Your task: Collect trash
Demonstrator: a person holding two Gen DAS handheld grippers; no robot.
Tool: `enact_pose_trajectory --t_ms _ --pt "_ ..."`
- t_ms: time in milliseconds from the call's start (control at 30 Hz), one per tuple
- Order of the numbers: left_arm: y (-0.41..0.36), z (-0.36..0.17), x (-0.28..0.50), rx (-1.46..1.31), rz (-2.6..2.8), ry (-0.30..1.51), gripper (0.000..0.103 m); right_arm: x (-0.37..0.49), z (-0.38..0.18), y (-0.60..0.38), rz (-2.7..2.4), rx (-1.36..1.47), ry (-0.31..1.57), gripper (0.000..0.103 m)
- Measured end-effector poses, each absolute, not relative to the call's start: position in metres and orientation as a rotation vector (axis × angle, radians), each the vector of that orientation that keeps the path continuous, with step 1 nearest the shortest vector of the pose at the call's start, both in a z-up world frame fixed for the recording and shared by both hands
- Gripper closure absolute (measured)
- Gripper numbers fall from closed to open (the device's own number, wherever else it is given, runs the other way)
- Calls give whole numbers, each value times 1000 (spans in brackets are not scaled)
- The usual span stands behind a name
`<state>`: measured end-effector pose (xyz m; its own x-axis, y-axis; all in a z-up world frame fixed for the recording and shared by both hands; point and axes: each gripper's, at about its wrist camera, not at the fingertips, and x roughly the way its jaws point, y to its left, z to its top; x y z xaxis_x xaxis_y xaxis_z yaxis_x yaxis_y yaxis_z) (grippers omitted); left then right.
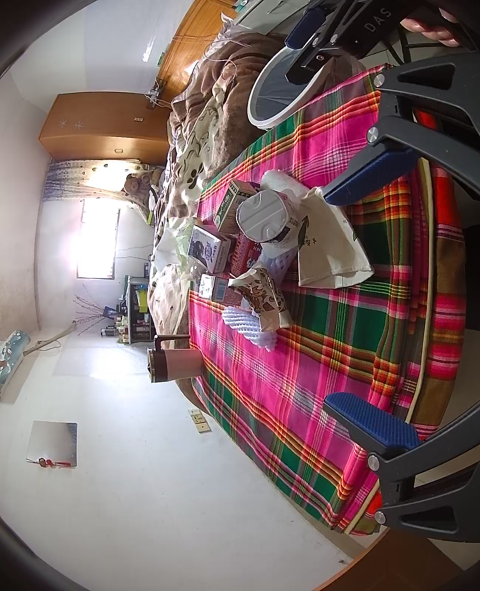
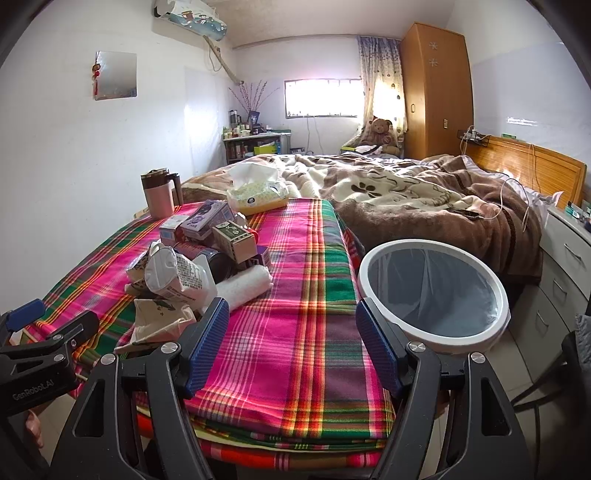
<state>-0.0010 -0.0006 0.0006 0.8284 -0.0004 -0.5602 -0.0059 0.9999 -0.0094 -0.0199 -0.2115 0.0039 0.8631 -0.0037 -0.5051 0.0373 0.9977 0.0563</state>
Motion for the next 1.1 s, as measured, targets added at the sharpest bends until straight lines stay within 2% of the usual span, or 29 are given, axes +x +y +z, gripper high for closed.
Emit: enact_pose_trajectory --t_ms 1100 --pt "-2 0 -1 -10 -1 595 0 -19 3 -213 -29 62 532 30"
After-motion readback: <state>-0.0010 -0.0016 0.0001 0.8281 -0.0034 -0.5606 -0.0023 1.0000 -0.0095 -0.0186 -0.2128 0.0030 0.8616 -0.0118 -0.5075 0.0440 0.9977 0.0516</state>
